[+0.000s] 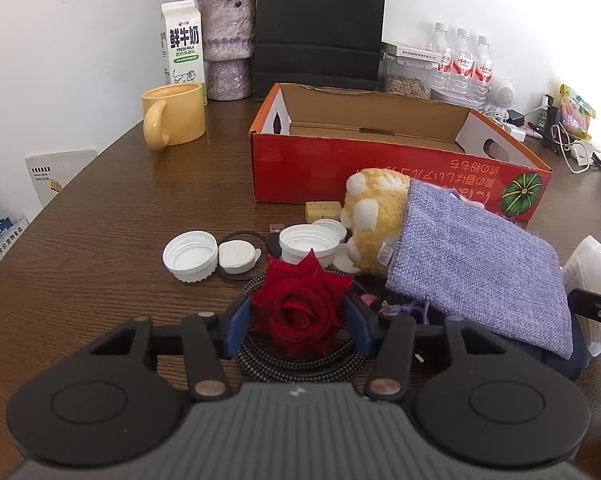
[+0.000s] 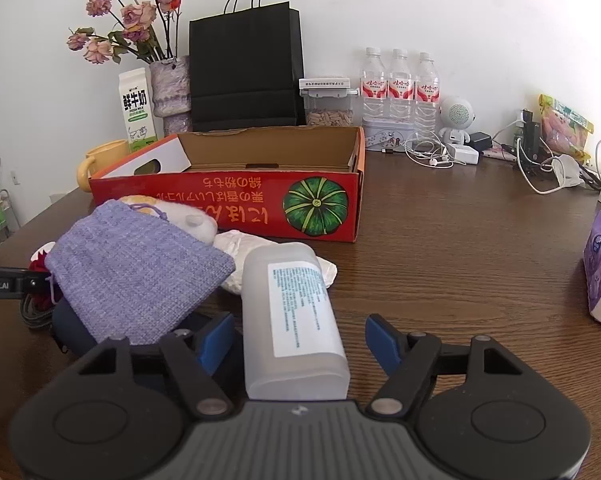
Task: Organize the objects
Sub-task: 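Grasp the red rose with the left gripper while the right gripper grasps the white plastic container, then carry the rose into the cardboard box and open the left gripper while the right carries the container there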
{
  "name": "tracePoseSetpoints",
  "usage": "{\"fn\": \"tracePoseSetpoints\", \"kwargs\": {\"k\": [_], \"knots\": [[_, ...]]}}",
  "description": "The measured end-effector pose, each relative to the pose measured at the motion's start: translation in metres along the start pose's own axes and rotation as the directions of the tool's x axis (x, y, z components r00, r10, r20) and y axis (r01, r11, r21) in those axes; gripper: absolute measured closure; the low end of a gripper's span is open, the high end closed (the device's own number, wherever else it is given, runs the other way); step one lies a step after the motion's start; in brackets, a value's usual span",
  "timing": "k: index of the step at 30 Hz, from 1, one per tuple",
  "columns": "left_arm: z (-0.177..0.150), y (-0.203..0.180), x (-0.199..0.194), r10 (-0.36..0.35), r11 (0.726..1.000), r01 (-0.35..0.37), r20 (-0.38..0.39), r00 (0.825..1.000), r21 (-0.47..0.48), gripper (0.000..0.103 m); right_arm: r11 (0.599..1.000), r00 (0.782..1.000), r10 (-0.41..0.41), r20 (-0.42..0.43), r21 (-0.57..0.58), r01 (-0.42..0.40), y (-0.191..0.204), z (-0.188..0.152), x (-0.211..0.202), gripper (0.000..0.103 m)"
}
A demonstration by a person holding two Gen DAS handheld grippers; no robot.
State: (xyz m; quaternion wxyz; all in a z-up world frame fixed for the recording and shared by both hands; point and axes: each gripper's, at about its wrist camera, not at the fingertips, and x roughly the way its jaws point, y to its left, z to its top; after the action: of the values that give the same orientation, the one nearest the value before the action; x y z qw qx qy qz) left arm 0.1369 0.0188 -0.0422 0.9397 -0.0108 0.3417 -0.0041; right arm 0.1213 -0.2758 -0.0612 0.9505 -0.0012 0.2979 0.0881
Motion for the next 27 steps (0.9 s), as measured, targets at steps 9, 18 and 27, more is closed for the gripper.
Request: {"fn": "tracePoseSetpoints", "kwargs": {"k": [9, 18, 27], "knots": [[-0.001, 0.0, -0.006, -0.007, 1.0, 0.007, 0.02, 1.0, 0.007, 0.069, 0.999, 0.999, 0.036, -0.013, 0.021, -0.035, -0.004, -0.001, 0.0, 0.063], [0.002, 0.002, -0.021, -0.011, 1.0, 0.01, 0.062, 0.998, 0.015, 0.073, 0.999, 0.999, 0.032, 0.02, 0.026, -0.033, -0.006, 0.002, -0.009, 0.063], [0.019, 0.005, -0.039, 0.004, 1.0, -0.006, 0.13, 0.992, 0.015, 0.074, 0.999, 0.996, 0.038, 0.079, 0.019, -0.04, -0.004, 0.015, -0.016, 0.063]]}}
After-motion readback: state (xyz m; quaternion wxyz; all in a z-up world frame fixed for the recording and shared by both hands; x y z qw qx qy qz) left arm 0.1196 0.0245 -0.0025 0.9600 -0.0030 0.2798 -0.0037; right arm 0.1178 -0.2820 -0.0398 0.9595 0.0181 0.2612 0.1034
